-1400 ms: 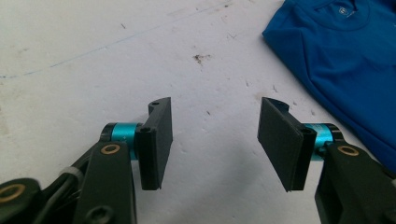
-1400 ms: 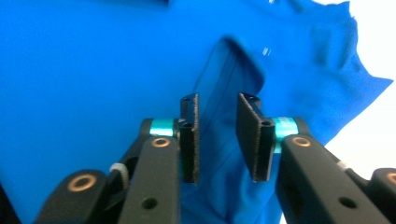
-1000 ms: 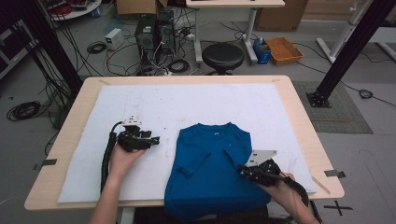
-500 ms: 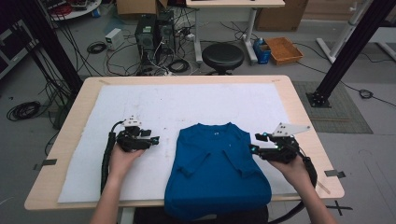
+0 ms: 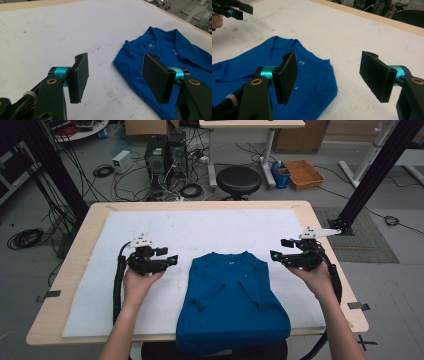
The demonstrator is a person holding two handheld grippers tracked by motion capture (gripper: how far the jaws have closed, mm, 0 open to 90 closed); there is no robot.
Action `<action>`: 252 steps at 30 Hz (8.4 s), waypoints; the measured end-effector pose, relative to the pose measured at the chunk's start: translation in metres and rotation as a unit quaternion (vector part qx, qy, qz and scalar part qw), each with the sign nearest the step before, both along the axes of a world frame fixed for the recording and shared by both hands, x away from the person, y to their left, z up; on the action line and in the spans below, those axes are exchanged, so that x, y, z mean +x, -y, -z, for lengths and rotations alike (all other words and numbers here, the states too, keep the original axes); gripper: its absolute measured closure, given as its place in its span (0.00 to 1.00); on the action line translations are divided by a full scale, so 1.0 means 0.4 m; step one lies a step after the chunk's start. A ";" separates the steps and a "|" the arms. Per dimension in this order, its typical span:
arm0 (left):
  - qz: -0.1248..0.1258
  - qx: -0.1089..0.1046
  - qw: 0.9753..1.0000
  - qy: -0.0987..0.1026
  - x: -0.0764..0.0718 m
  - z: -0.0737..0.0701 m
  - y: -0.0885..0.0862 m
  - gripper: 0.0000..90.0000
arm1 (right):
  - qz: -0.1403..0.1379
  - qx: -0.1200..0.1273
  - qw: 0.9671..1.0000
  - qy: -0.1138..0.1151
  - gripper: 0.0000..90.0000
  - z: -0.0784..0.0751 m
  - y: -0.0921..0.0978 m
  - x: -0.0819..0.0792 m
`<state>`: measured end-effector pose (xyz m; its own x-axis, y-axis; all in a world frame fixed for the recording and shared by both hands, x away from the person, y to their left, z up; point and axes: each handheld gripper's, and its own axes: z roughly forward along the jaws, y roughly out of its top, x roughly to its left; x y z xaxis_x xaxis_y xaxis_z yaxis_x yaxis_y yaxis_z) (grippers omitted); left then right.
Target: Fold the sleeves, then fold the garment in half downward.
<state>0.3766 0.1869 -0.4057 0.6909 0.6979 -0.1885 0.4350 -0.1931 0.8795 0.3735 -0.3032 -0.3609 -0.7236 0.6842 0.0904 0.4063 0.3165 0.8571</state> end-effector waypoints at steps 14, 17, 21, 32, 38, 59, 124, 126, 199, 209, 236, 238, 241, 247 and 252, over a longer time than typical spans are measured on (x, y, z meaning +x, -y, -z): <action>0.006 0.001 0.999 0.033 -0.020 -0.027 0.023 0.42 | 0.012 -0.004 1.000 0.003 0.33 0.009 0.024 -0.014; 0.006 0.000 1.000 0.030 -0.021 -0.031 0.024 0.42 | 0.015 -0.005 1.000 0.005 0.36 0.010 0.022 -0.010; 0.007 0.003 1.000 0.022 -0.016 -0.027 0.028 0.42 | 0.028 -0.007 1.000 0.000 0.39 0.017 0.021 0.004; -0.007 0.000 1.000 -0.030 0.044 -0.012 0.075 0.49 | 0.068 0.001 0.997 -0.022 0.57 0.050 0.006 0.063; -0.013 0.010 0.998 -0.068 0.081 0.019 0.117 0.55 | 0.080 -0.011 0.996 -0.046 0.64 0.086 -0.018 0.093; -0.021 0.103 0.989 -0.101 0.105 0.088 0.198 0.83 | 0.054 -0.135 0.985 -0.093 0.98 0.190 -0.097 0.115; 0.033 0.090 0.994 0.043 0.121 -0.069 0.164 0.97 | 0.014 -0.028 0.999 0.001 0.99 0.059 -0.146 0.178; 0.043 0.088 0.994 0.050 0.091 -0.073 0.161 0.97 | 0.011 -0.026 1.000 0.010 0.99 0.054 -0.138 0.145; 0.020 0.112 0.991 -0.075 -0.091 0.094 0.130 0.94 | 0.045 -0.039 0.991 -0.119 0.96 0.193 -0.052 -0.058; 0.021 0.140 0.989 -0.032 -0.011 0.042 0.129 0.95 | 0.040 -0.048 0.995 -0.077 0.96 0.154 -0.065 0.010; -0.038 0.151 0.988 -0.010 0.178 0.005 0.097 0.63 | 0.117 -0.084 0.989 -0.026 0.71 0.117 -0.089 0.191; -0.047 0.127 0.991 -0.003 0.146 -0.003 0.088 0.62 | 0.127 -0.089 0.988 -0.027 0.62 0.109 -0.086 0.177; -0.056 0.112 0.992 -0.017 0.085 0.003 0.083 0.62 | 0.133 -0.069 0.989 -0.014 0.60 0.100 -0.078 0.132; -0.066 0.087 0.991 -0.073 0.007 0.050 0.093 0.61 | 0.129 -0.025 0.990 -0.058 0.59 0.152 -0.061 0.032; -0.079 0.074 0.988 -0.109 -0.006 0.074 0.116 0.61 | 0.132 -0.019 0.987 -0.094 0.61 0.188 -0.064 0.017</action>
